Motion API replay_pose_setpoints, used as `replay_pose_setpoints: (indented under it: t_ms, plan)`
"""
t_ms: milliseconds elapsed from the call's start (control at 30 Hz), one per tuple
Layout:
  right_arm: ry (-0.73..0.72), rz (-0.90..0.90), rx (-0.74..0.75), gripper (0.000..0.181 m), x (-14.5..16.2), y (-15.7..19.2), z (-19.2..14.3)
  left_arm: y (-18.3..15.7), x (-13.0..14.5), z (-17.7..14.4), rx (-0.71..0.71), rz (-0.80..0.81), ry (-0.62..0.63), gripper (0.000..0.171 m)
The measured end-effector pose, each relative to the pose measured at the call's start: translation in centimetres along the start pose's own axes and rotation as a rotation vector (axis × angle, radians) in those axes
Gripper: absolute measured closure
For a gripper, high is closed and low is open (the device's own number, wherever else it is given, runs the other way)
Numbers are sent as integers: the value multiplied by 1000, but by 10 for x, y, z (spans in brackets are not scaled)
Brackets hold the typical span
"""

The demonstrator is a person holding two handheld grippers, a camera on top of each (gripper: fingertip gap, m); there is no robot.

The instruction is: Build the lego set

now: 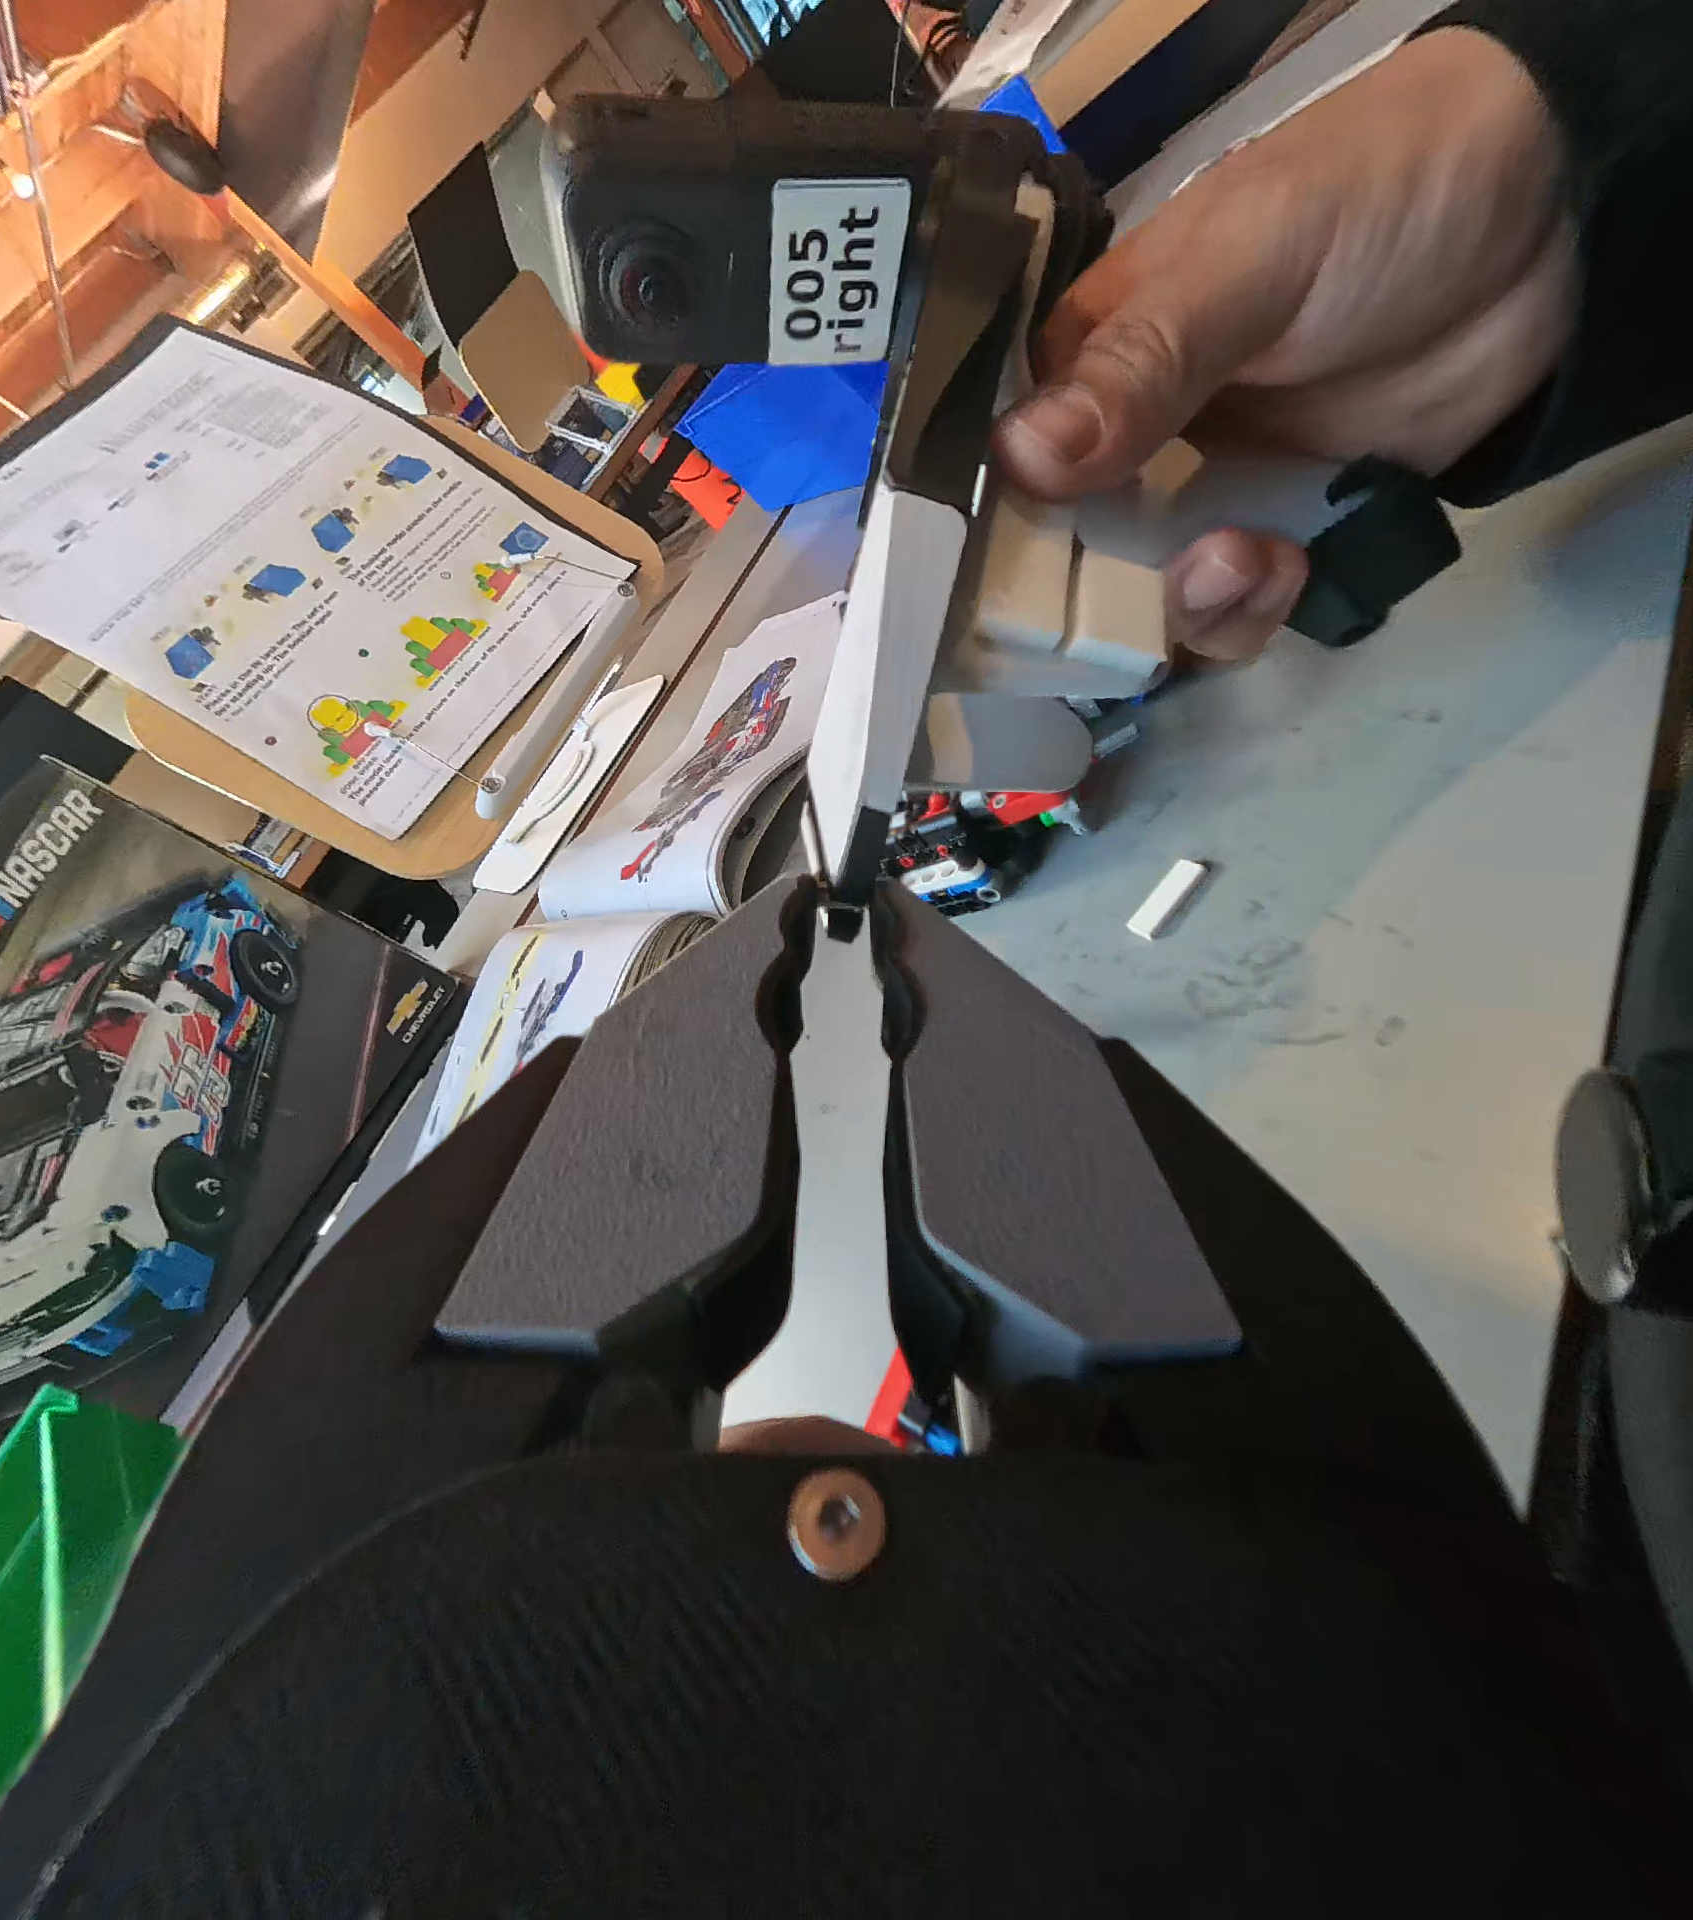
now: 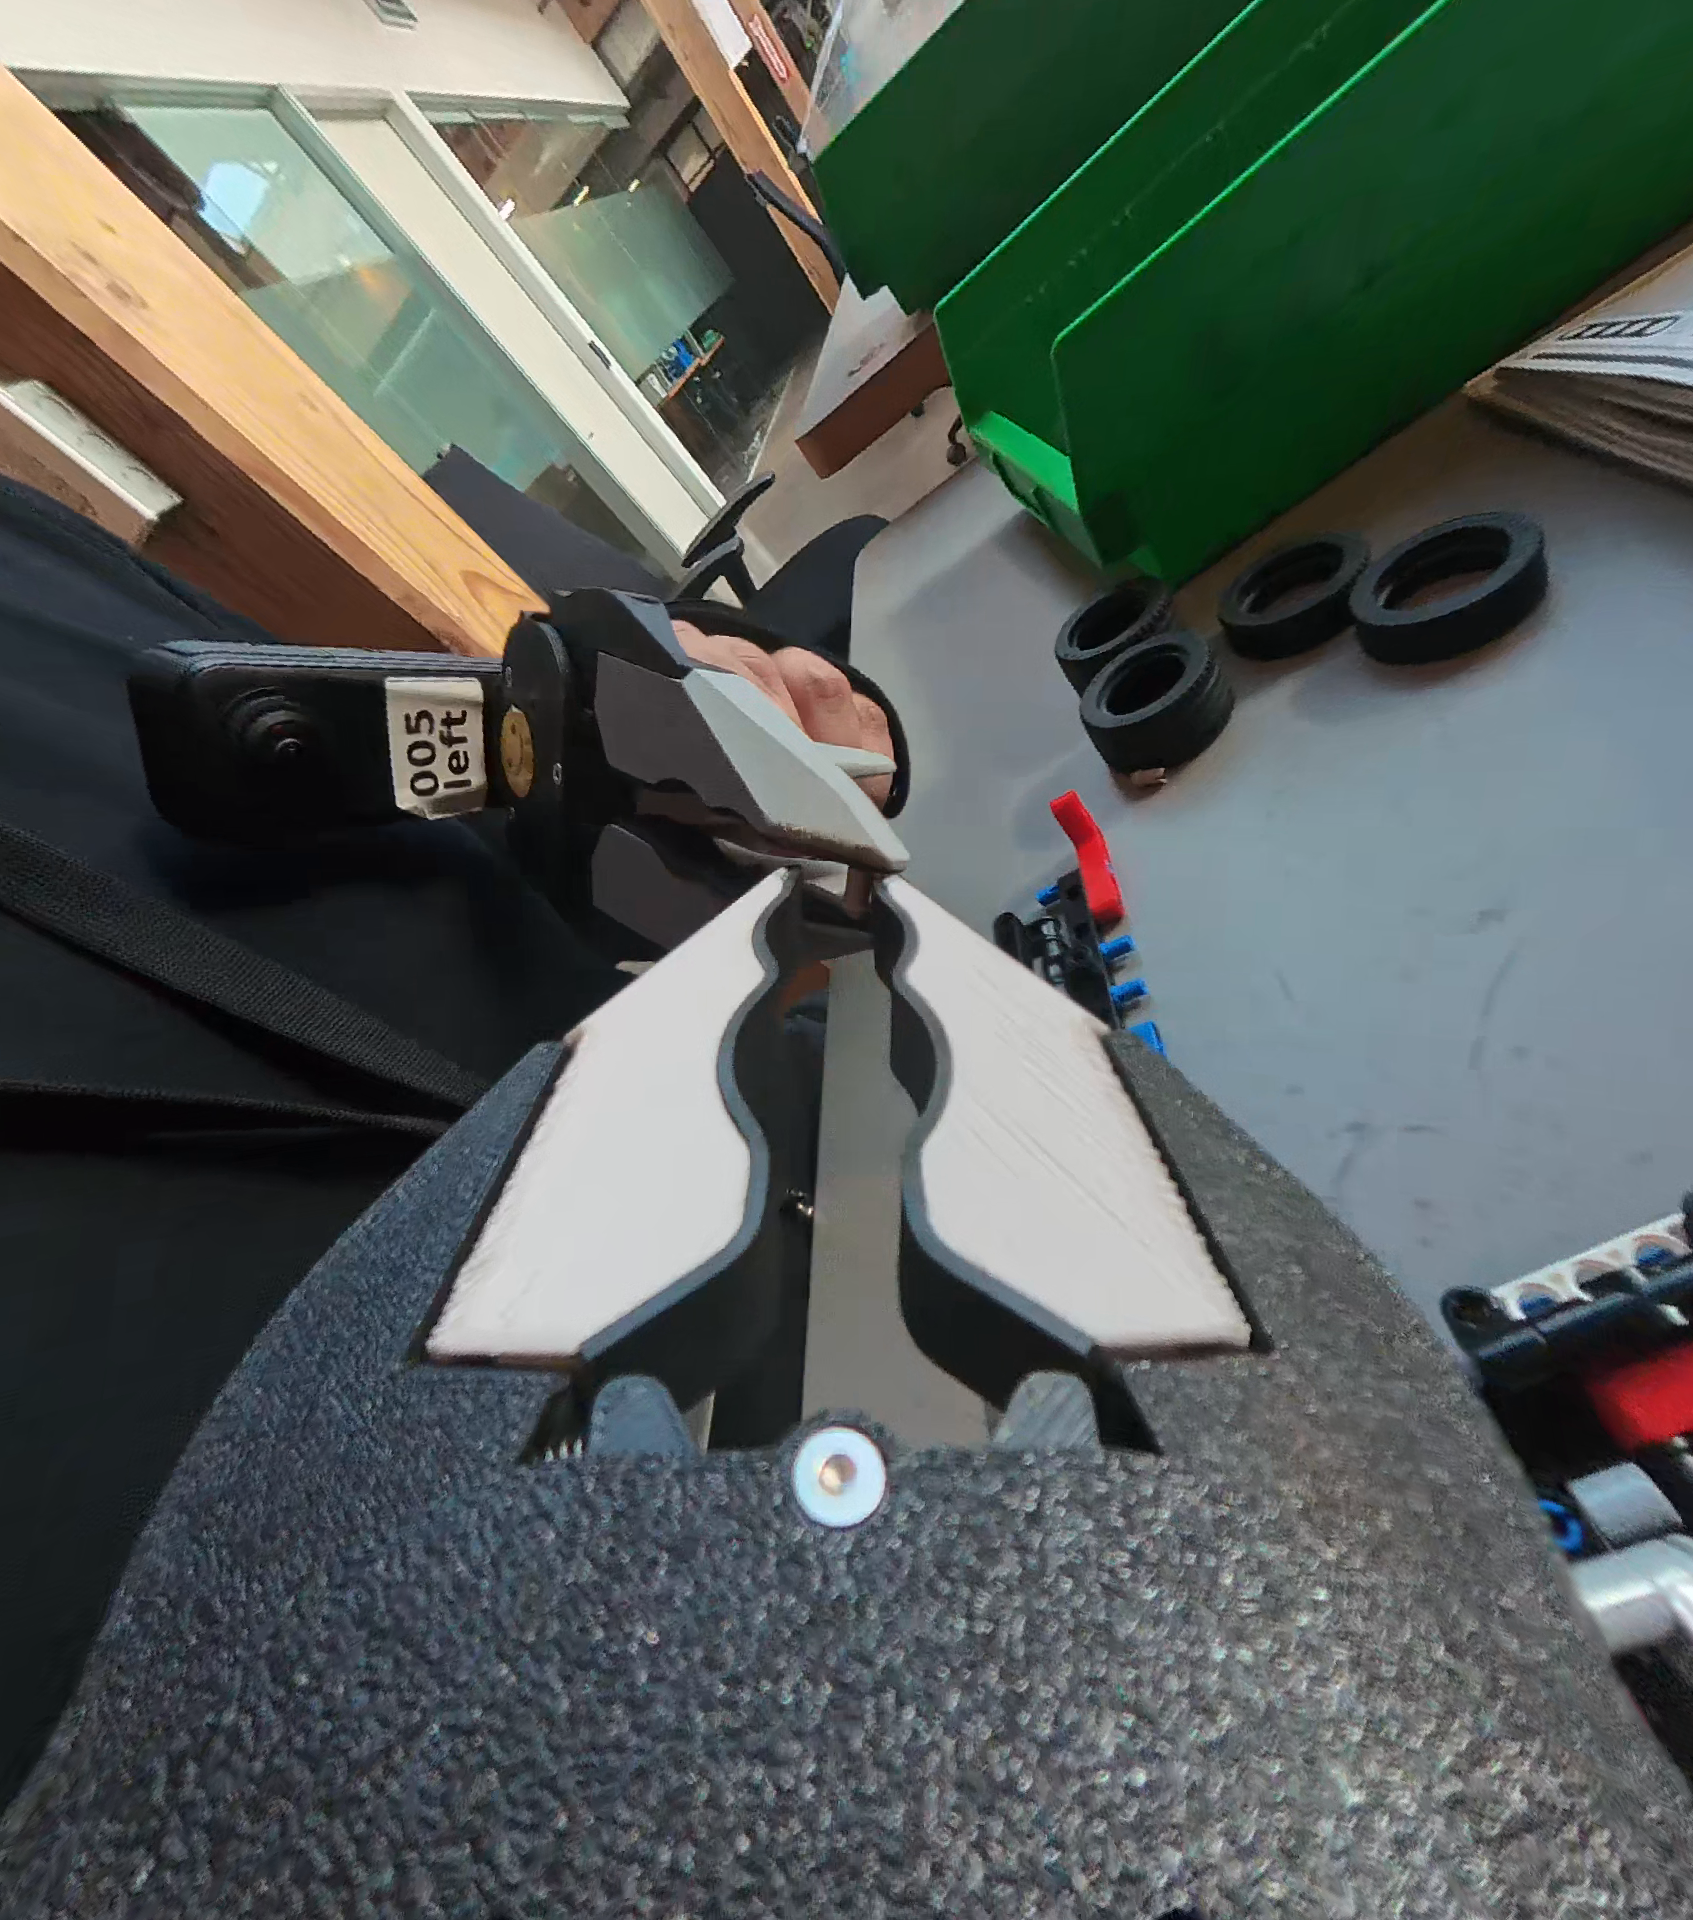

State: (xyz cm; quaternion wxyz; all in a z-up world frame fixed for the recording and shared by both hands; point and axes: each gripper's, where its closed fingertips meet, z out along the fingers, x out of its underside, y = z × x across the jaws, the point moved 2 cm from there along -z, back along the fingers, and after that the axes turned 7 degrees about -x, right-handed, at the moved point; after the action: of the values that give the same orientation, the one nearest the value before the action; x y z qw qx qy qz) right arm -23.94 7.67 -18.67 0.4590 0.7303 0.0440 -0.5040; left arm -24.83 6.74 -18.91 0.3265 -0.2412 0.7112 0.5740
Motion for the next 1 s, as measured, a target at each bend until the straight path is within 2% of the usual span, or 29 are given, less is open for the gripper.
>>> replay_pose_setpoints:
  t_ms: [100, 233, 333, 1000]
  plan:
    - [-21, -32, 49, 176, -6, -7, -6, 4, 1, 9, -5, -53, 4, 164]
    - [-44, -44, 62, 176, -9, -12, -7, 7, 5, 13, -24, -122, 20, 164]
    - [-53, -20, 52, 176, -9, -15, -6, 8, 7, 13, -27, -113, 33, 164]
    - [-117, -73, 4, 175, -15, 4, -26, 6, -20, 20, -5, -194, -22, 164]
